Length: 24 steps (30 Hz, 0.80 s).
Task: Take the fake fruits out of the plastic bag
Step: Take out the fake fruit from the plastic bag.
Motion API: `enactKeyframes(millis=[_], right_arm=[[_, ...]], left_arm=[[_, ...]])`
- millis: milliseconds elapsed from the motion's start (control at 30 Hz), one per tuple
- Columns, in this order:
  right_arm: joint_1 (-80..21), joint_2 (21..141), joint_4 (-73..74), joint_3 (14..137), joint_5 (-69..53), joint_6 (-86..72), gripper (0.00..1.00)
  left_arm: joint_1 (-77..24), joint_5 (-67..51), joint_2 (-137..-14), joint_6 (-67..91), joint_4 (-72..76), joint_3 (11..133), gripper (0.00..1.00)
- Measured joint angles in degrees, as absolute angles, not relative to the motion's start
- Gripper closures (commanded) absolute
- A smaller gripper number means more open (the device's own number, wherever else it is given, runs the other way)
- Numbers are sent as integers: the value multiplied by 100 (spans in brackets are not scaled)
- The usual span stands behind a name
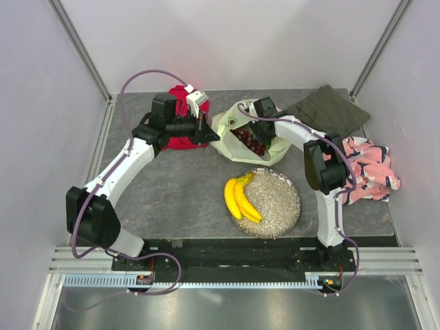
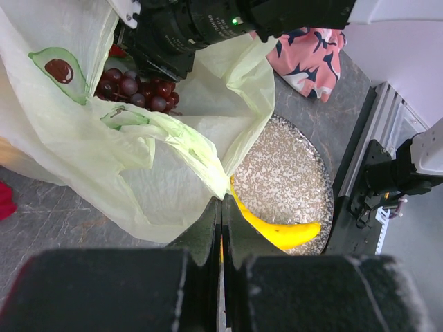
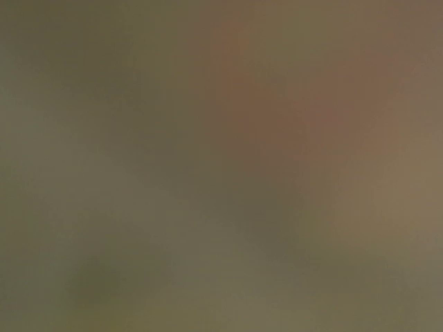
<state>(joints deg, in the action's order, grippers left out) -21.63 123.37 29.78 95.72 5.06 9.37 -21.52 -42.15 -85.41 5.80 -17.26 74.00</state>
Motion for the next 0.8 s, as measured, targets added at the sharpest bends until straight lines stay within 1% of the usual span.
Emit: enactKeyframes(millis=[67,100,267,400,533,600,800], right_arm=[[-2154,12442,2991,9618,617,965,98],[-2152,12466,3017,9644,635,982,100],[-2115,12363,3271,9843,320,1057,100],[-2115,11856,3680,9876,-128,1122,100],[-2126,10956,4091,9918,-537,1186,100],[-2126,10326,4252,9915,-812,1219,100],[-2126,8884,4648,9734,-1431,1487,100]], left_arm=[[-2152,-4215,-8547,582,-1728,7400,98],[-2152,-4213,-8552,580,-1730,7400,98],[-2152,-4198,-8573,578,-1732,7417,98],[-2152,-4139,-8678,580,-1721,7500,98],[-2152,-4056,-8906,582,-1691,7684,98],[-2152,-4023,-9032,585,-1688,7828,98],[-2152,-3642,-9408,591,-1647,8545,98]])
